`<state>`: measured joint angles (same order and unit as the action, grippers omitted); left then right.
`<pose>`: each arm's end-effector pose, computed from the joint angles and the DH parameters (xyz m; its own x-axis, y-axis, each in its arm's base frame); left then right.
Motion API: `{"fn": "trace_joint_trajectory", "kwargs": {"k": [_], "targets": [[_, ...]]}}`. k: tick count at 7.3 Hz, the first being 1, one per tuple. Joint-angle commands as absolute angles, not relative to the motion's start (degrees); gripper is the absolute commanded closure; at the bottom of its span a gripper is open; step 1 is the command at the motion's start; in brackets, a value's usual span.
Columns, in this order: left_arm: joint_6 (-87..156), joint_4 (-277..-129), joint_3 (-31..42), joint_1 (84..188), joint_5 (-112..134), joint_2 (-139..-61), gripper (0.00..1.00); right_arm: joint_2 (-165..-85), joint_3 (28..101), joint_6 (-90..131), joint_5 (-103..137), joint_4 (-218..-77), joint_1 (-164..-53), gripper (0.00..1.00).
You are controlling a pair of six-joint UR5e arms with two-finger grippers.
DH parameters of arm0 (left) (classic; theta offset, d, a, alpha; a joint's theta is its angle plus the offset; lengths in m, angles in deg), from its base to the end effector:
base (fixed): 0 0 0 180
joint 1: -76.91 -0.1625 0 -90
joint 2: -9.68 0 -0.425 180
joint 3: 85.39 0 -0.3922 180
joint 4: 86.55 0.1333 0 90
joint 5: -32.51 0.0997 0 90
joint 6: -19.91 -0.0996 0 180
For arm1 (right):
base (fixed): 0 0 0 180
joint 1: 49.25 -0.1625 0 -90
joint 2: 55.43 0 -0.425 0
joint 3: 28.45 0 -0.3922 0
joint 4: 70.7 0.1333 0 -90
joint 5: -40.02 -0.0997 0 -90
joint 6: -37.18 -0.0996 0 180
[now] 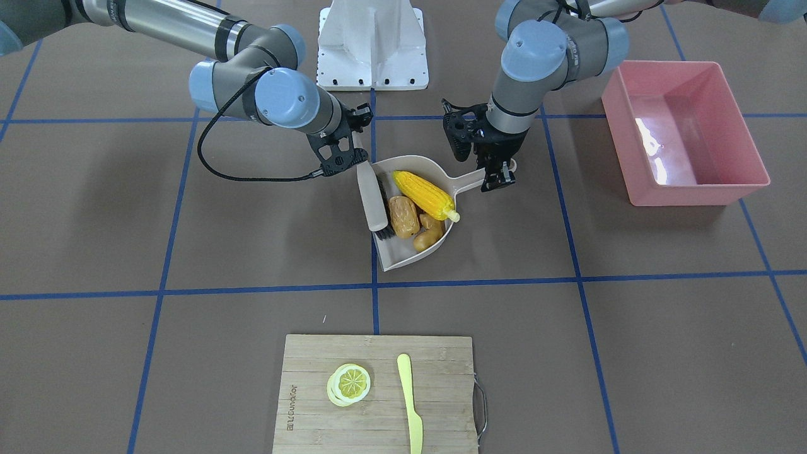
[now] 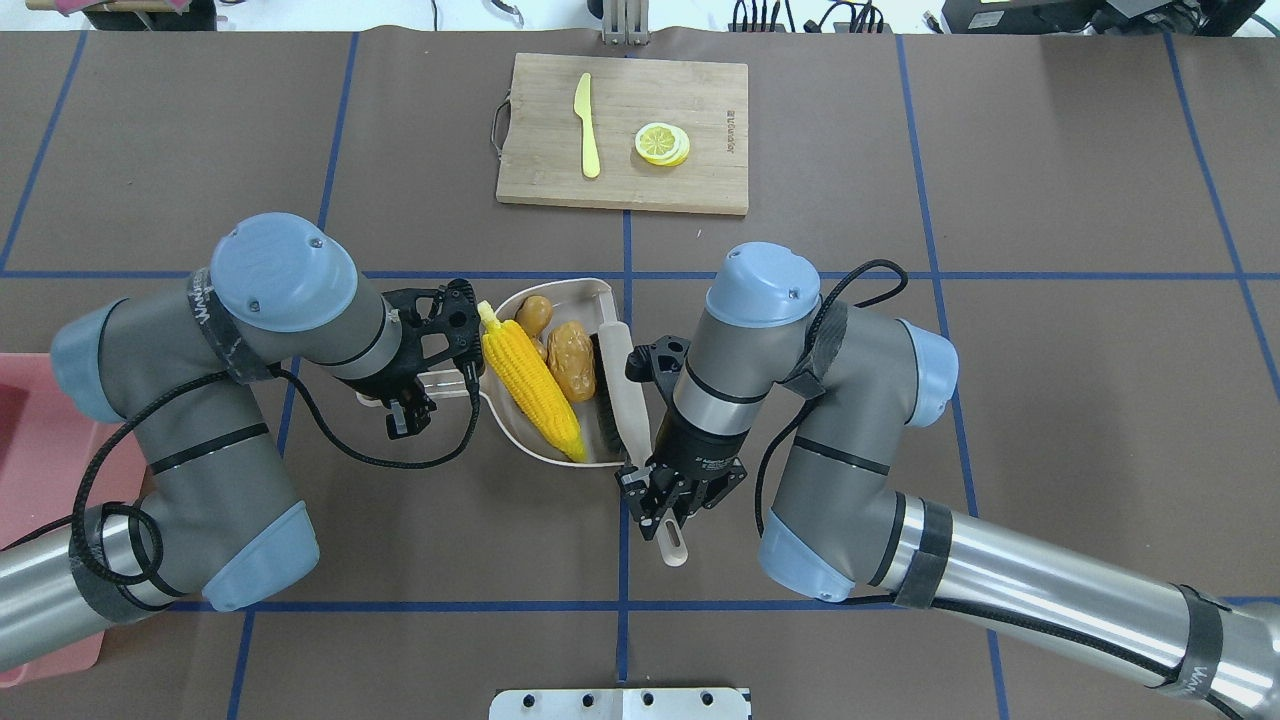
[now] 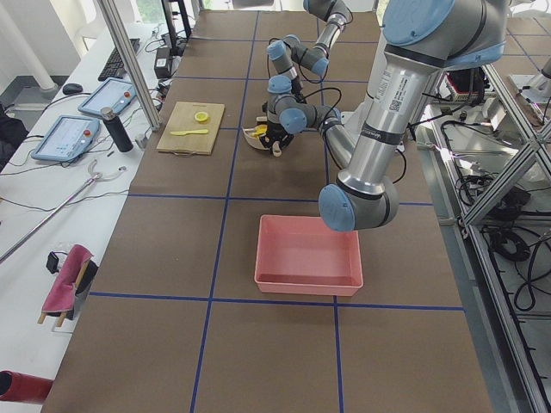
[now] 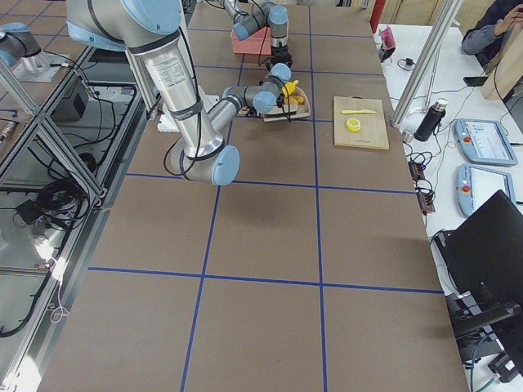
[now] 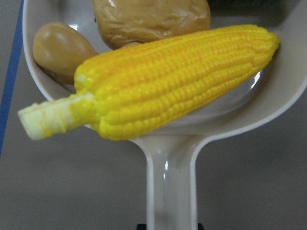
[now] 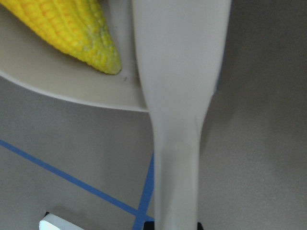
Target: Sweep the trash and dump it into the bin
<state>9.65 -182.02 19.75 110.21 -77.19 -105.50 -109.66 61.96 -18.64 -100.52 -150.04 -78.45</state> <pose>0.4606 -0.4219 0.2873 0.2061 0.9730 -0.1036 -0.6296 0.2129 0.7472 -0.5655 -0.3807 0.2464 0.3920 -0.1900 0.9002 0.4857 0.8737 -0.0271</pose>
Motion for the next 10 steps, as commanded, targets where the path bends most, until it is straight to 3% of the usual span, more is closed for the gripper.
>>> {"fn": "trace_joint_trajectory", "kwargs": {"k": [1, 6, 10], "targets": [[13.1, -187.5, 19.6, 110.1, -77.2, -104.7, 1.00, -112.2, 65.5, -18.7, -100.9, -151.2, -80.9, 1.00], [16.7, -194.0, 19.6, 110.1, -77.1, -104.3, 1.00, -113.8, 76.4, -18.5, -99.8, -166.8, -86.0, 1.00], [27.5, -207.1, 18.4, 110.1, -76.7, -103.3, 1.00, -126.6, 87.5, -17.8, -98.4, -172.8, -94.4, 1.00]]}}
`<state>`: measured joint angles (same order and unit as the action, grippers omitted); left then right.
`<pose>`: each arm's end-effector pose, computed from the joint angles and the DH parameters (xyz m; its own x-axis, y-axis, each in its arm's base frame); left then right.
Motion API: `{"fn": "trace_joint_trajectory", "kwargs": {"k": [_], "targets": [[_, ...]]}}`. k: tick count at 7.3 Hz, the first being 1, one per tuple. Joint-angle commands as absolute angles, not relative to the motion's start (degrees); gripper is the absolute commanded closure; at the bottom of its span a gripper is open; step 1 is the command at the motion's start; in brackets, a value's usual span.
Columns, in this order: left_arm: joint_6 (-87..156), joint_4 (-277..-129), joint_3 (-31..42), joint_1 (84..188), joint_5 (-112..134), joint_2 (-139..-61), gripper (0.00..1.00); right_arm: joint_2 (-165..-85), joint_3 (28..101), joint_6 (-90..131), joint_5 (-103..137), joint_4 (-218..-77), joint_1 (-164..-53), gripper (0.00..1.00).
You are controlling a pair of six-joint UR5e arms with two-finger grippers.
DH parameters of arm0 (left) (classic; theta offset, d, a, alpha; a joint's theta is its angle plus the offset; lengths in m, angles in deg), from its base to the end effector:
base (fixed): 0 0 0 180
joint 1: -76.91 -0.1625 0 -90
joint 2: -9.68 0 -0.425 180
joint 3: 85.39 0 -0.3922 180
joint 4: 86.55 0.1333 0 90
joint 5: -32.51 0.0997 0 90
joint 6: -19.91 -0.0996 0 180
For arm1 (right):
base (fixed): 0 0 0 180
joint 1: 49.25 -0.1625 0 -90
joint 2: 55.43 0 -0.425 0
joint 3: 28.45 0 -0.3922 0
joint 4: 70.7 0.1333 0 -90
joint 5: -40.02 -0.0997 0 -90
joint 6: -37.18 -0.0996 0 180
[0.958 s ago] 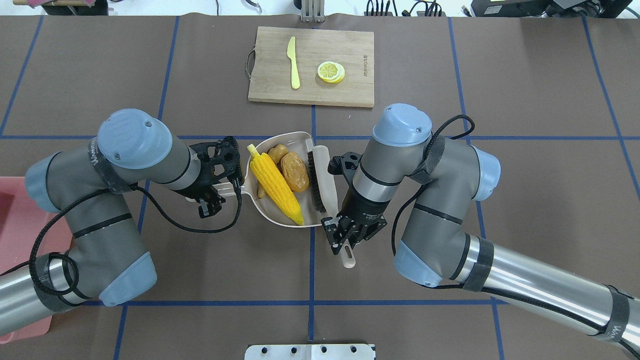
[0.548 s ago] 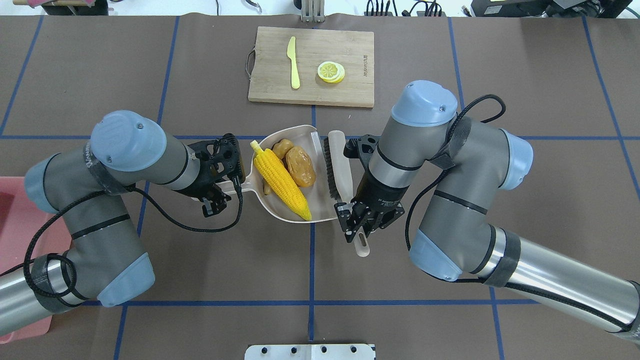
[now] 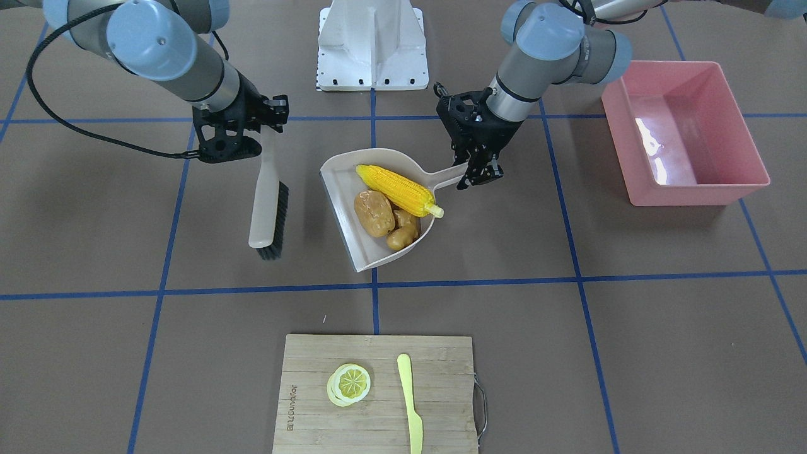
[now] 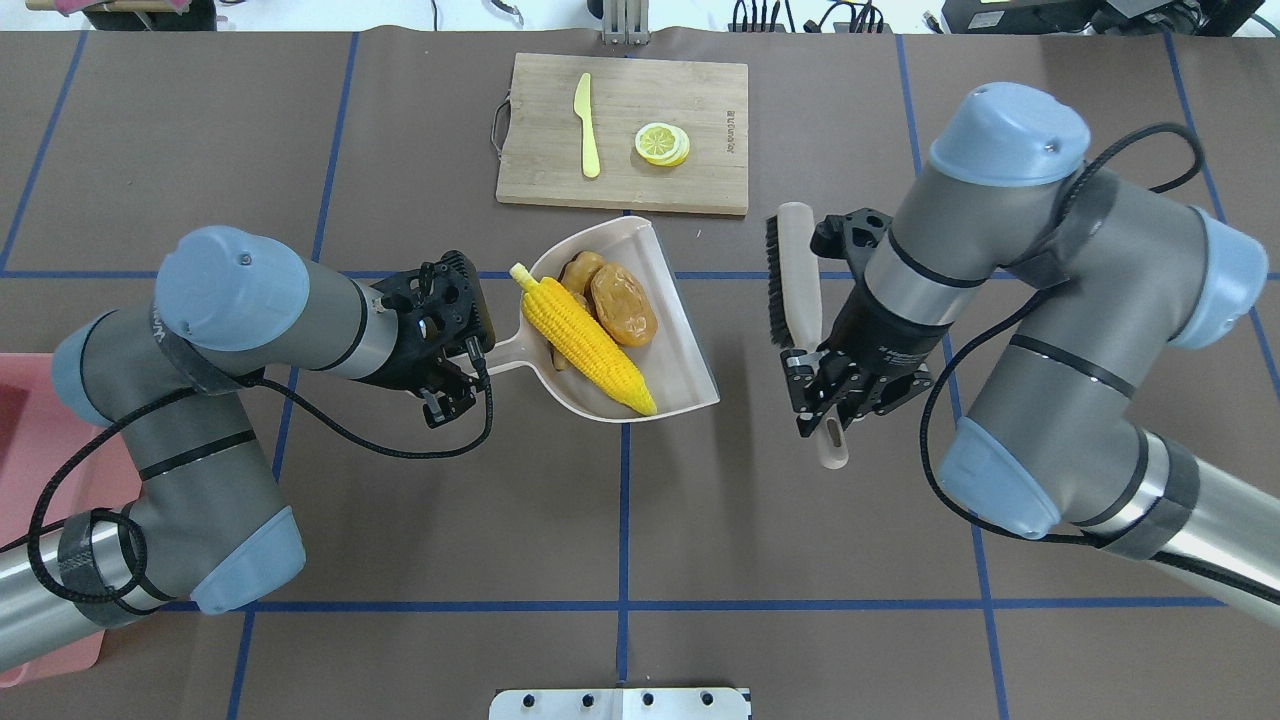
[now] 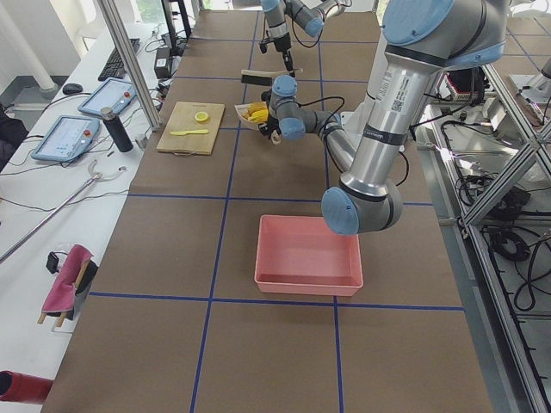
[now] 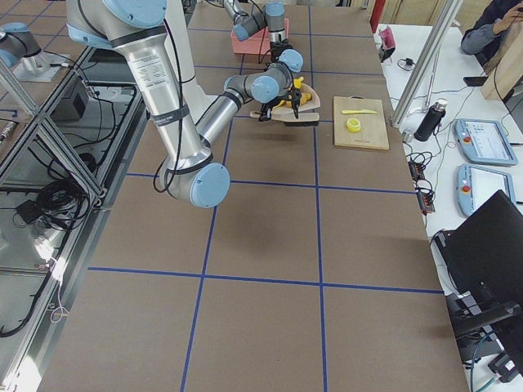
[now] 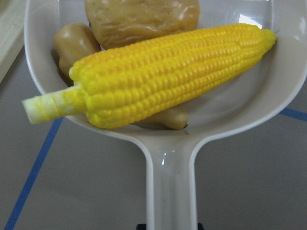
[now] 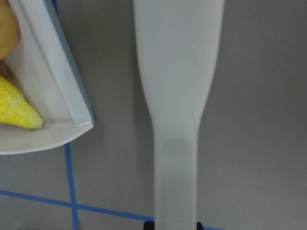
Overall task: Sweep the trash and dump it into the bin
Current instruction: 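Lift the loaded dustpan with the left gripper while the right withdraws the brush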
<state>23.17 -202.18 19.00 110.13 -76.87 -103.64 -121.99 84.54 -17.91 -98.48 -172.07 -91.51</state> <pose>0.4531 -0.4165 0.2659 0.2896 0.9361 -0.1995 -0.3595 0.2995 0.8838 -0.3742 -0.4193 0.2650 0.5696 0.0052 0.8219 0.2424 0.9544 -0.1740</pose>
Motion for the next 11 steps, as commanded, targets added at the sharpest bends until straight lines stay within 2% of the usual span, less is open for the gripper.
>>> {"fn": "trace_joint_trajectory", "kwargs": {"k": [1, 3, 5, 6, 7, 8, 11], "targets": [[31.6, -210.4, 18.8, 110.1, -76.7, -102.3, 1.00, -131.1, 88.7, -17.7, -98.4, -172.8, -97.4, 1.00], [32.8, -211.8, 20.7, 112.0, -76.7, -100.5, 1.00, -139.1, 89.2, -7.3, -98.4, -172.9, -103.3, 1.00], [33.7, -211.4, 24.2, 116.3, -76.7, -97.0, 1.00, -141.7, 87.0, 10.9, -98.2, -180.5, -108.2, 1.00], [33.7, -211.1, 27.6, 118.1, -76.7, -92.9, 1.00, -140.2, 86.3, 19.9, -98.0, -187.2, -109.2, 1.00], [33.7, -210.8, 30.2, 119.9, -76.7, -89.5, 1.00, -137.4, 82.3, 23.3, -97.6, -189.2, -111.1, 1.00], [33.7, -210.6, 32.2, 122.8, -77.1, -86.8, 1.00, -138.5, 80.5, 26.3, -96.7, -189.7, -111.6, 1.00], [34.0, -213.7, 39.2, 128.1, -79.5, -70.4, 1.00, -143.2, 74.4, 27.4, -91.9, -185.4, -111.9, 1.00]]}}
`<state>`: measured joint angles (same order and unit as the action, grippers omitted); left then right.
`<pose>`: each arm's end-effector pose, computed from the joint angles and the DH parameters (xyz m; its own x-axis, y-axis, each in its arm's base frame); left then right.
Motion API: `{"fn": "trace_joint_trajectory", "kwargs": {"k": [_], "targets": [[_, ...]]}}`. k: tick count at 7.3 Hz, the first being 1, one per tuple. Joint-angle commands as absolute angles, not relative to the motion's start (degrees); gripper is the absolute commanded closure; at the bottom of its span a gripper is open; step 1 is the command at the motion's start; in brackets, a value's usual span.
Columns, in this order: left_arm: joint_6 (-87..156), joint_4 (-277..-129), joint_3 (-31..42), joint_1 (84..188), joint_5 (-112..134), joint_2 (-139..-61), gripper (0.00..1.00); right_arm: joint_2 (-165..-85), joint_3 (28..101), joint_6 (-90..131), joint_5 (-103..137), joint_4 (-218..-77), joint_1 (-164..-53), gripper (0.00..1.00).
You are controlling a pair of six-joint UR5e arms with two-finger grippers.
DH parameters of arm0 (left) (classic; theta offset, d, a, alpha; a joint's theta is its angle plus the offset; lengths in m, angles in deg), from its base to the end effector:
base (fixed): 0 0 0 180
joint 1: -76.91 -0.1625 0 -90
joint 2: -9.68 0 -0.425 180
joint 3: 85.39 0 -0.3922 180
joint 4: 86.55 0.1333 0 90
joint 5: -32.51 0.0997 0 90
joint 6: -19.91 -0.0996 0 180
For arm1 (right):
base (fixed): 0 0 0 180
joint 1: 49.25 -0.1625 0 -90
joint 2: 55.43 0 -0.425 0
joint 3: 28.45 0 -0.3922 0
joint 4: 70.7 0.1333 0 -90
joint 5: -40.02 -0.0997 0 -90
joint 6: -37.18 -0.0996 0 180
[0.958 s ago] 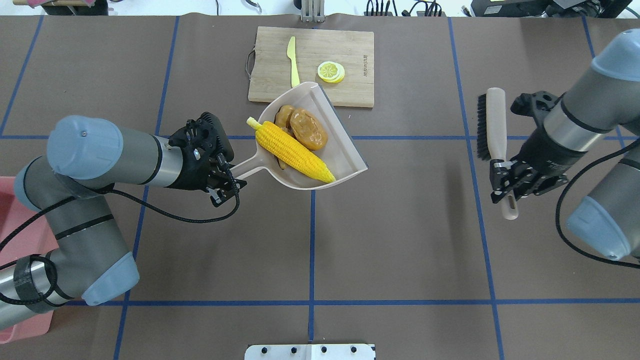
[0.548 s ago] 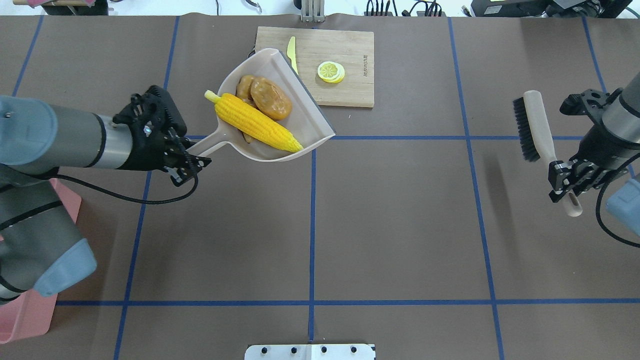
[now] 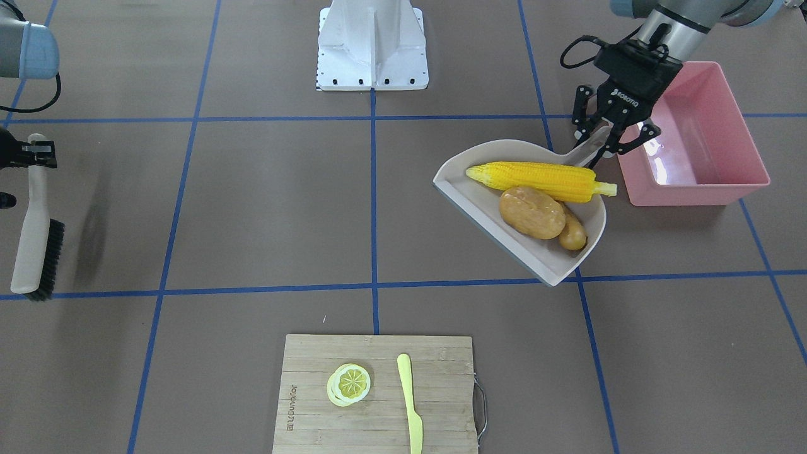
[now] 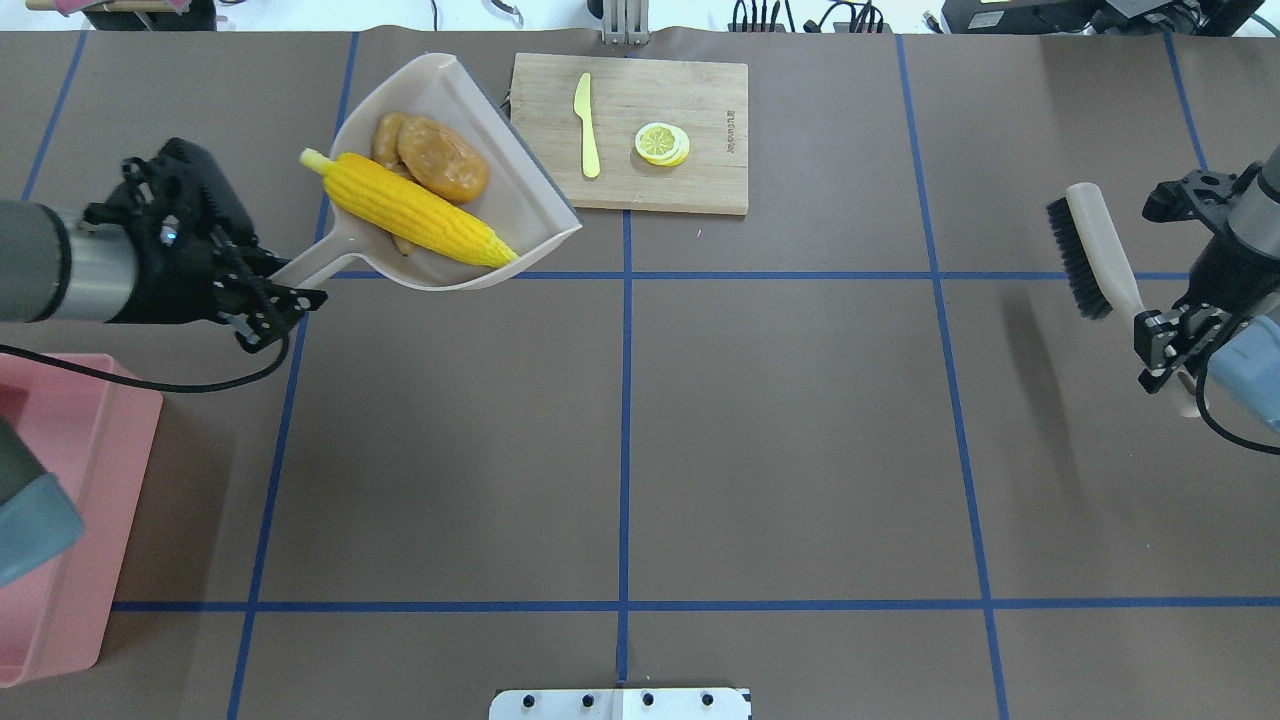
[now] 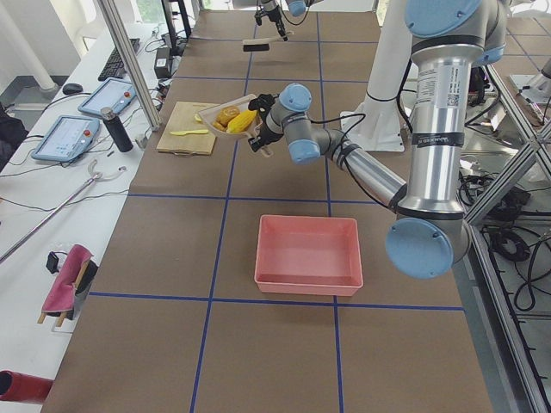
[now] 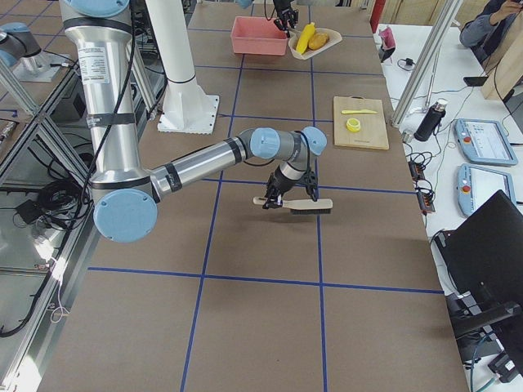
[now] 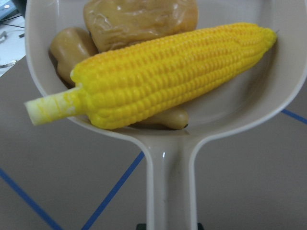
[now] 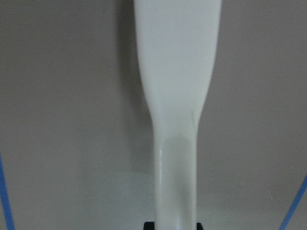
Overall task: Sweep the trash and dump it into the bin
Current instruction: 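Carry the dustpan over the pink bin with left gripper while right lowers brush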
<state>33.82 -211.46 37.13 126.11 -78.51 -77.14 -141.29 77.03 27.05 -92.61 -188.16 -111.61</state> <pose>0.2172 -0.4009 0.3453 0.5492 0.7504 -0.3678 -0.1564 0.5246 0.8368 -0.1685 -0.4636 0.5409 0.7646 -0.1011 0.6365 0.3302 0.9096 -0.2523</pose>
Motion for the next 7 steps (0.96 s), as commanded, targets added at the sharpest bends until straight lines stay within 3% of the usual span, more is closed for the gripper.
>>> {"fn": "trace_joint_trajectory", "kwargs": {"k": [1, 3, 7], "targets": [[35.0, -214.9, 41.8, 130.2, -80.9, -65.6, 1.00, -146.4, 72.5, 27.3, -92.2, -179.9, -113.3, 1.00], [37.1, -214.2, 45.2, 134.2, -83.0, -59.8, 1.00, -151.1, 69.7, 27.0, -94.3, -169.5, -114.8, 1.00], [47.2, -216.5, 48.4, 140.7, -88.7, -48.0, 1.00, -147.2, 69.6, 26.9, -98.6, -169.7, -116.3, 1.00]]}}
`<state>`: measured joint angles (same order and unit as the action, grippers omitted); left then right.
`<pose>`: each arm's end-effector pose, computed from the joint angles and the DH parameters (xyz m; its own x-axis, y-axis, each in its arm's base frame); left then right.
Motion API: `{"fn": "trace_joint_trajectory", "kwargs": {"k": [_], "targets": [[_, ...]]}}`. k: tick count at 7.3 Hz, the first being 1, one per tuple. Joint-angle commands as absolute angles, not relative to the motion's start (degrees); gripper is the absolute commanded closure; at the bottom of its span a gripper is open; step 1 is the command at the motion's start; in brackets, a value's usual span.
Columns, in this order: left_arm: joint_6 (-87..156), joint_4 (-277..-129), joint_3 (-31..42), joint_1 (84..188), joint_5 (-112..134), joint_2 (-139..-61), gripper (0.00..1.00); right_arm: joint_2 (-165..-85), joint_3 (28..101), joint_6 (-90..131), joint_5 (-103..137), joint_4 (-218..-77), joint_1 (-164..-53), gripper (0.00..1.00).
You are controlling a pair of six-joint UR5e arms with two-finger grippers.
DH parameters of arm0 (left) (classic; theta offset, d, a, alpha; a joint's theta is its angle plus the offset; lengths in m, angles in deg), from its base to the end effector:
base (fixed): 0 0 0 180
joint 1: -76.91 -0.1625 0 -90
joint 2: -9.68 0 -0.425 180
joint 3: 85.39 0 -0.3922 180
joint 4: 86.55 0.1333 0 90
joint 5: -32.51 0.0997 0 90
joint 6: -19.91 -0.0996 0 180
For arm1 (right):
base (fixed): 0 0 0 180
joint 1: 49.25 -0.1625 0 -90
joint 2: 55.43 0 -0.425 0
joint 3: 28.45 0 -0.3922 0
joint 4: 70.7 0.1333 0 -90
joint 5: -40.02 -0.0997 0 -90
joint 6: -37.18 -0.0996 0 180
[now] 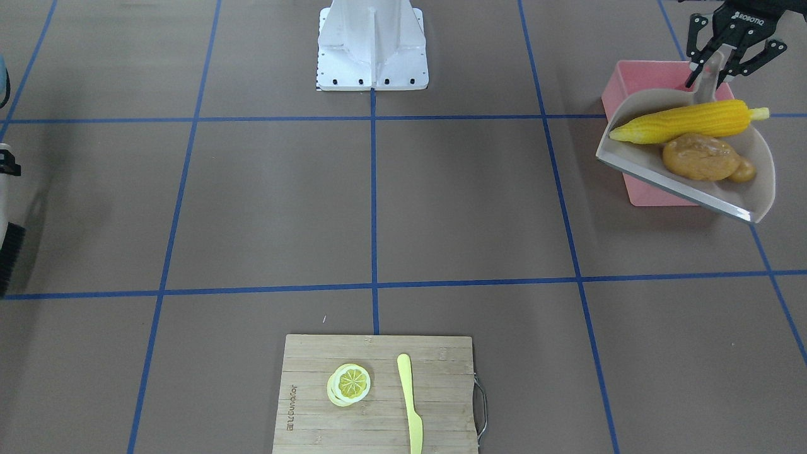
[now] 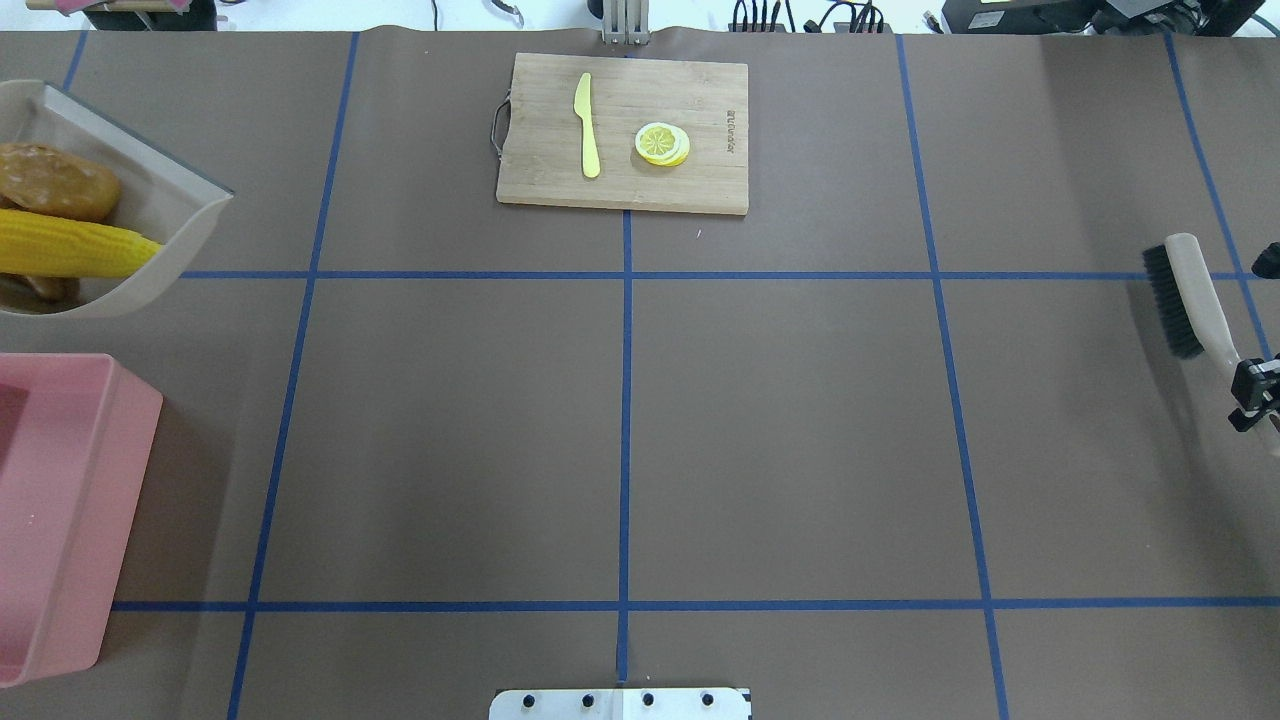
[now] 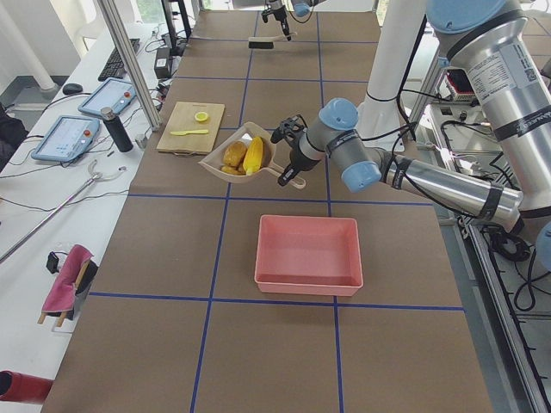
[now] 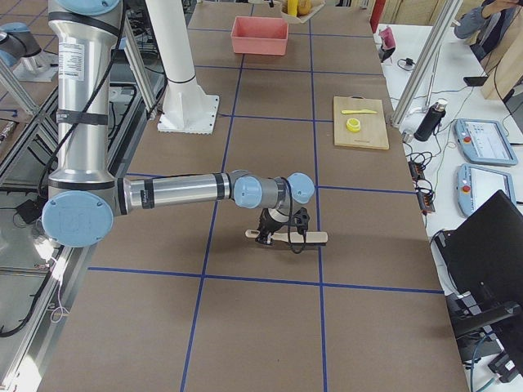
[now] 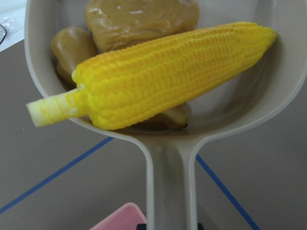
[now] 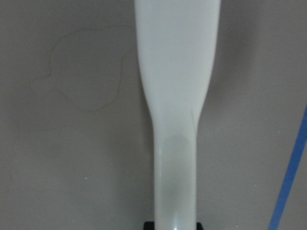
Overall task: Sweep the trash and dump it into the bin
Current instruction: 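Carry the dustpan over the pink bin with left gripper while right lowers brush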
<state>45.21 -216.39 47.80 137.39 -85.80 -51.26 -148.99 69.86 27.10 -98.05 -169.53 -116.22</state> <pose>0.0746 -0.3065 0.4092 0.6456 0.4752 -0.5978 -0.0154 0.7908 0.6119 -0.1252 -0.4457 0.6277 0.6942 -0.0488 0.7182 0.2729 0.9410 -0.1999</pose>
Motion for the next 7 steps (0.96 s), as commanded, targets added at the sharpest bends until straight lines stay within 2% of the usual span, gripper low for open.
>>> {"fn": "trace_joint_trajectory", "kwargs": {"k": [1, 5, 7], "targets": [[49.2, -214.4, 48.3, 144.1, -92.3, -46.7, 1.00, -146.9, 68.8, 26.7, -98.4, -169.7, -116.1, 1.00], [50.8, -206.0, 50.0, 150.7, -98.9, -42.0, 1.00, -145.3, 66.7, 26.5, -98.5, -169.5, -115.1, 1.00], [50.8, -203.0, 51.9, 151.8, -100.4, -40.0, 1.00, -145.3, 66.7, 26.4, -98.8, -169.7, -114.6, 0.87]]}}
